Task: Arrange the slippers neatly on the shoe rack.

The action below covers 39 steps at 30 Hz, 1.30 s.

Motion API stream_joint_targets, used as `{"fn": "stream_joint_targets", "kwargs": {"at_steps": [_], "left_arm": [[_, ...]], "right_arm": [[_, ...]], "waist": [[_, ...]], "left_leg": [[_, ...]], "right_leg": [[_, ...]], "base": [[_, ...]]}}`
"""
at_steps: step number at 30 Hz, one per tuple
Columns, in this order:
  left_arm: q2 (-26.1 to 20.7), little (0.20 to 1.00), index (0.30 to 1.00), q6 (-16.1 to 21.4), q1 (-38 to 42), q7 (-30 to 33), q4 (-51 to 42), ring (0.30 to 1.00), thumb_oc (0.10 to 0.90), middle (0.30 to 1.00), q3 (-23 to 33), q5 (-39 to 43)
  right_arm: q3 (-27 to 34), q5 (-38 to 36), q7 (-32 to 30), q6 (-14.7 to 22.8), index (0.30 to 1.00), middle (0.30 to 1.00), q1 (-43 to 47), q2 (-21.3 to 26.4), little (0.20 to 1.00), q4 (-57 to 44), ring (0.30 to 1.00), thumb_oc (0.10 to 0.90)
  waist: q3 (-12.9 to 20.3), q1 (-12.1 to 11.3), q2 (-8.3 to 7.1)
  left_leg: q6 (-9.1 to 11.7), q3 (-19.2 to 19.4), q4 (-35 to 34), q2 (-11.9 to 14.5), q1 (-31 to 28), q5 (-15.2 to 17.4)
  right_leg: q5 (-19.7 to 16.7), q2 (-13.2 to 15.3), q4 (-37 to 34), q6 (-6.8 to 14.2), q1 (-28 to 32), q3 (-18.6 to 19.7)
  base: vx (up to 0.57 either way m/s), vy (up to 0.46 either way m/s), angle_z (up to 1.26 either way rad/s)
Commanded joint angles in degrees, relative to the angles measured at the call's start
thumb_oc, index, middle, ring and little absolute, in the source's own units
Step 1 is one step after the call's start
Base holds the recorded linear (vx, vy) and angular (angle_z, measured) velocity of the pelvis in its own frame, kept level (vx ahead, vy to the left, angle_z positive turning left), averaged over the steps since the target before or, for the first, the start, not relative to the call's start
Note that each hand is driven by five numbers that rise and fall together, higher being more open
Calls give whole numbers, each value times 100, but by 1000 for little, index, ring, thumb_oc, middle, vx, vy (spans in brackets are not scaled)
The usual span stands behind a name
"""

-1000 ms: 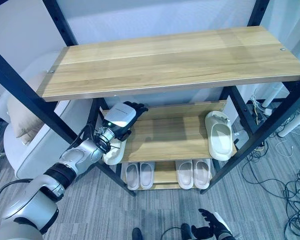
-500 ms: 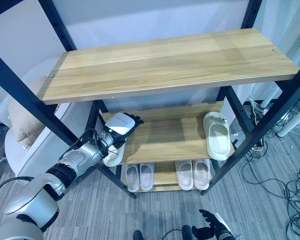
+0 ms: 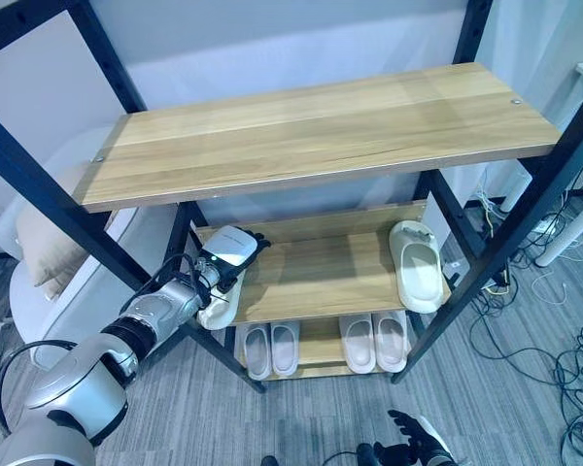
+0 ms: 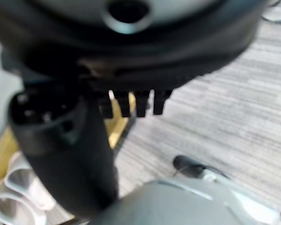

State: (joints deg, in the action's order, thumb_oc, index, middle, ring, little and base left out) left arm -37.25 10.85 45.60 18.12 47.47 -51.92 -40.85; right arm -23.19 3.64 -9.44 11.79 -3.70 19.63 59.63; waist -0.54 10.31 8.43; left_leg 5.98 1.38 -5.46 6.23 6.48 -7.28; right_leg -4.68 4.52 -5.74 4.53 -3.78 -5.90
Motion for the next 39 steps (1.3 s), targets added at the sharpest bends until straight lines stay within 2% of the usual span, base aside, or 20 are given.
{"fn": "stream_joint_targets", "kwargs": {"at_steps": [1,10,22,39], "left_arm": [[54,900,900,-293,1539,278,810,900,800,900,260,-31],[129,900,900,-323,1659,254,1029,900,800,900,136,-46],[-198,900,900,-196,1678,323,134,900,800,900,246,2],[-290,900,900,-305,1728,342,418,900,800,900,91,-269]], "right_arm": [[-202,70,39,11,900,900,-218,220,900,139,900,800],[-205,-2,41,15,900,900,-163,212,900,254,900,800],[-193,-31,36,6,900,900,-152,142,900,277,900,800],[-236,-22,52,-13,900,900,-88,125,900,370,900,800]], "waist": [[-100,-82,192],[-62,-94,153],[-69,-168,84],[-89,-169,54]], "left_leg": [[-40,370,46,-148,-22,541],[-28,388,46,-115,10,532],[-31,350,46,-102,-15,536],[-41,366,46,-99,-40,565]], "right_leg": [[804,-11,74,339,-164,-86],[775,-17,74,356,-214,-80],[816,-42,74,340,-145,-134],[802,-46,74,347,-140,-134]], "base": [[0,0,0],[2,-2,-1],[4,-7,-2],[0,0,0]]}}
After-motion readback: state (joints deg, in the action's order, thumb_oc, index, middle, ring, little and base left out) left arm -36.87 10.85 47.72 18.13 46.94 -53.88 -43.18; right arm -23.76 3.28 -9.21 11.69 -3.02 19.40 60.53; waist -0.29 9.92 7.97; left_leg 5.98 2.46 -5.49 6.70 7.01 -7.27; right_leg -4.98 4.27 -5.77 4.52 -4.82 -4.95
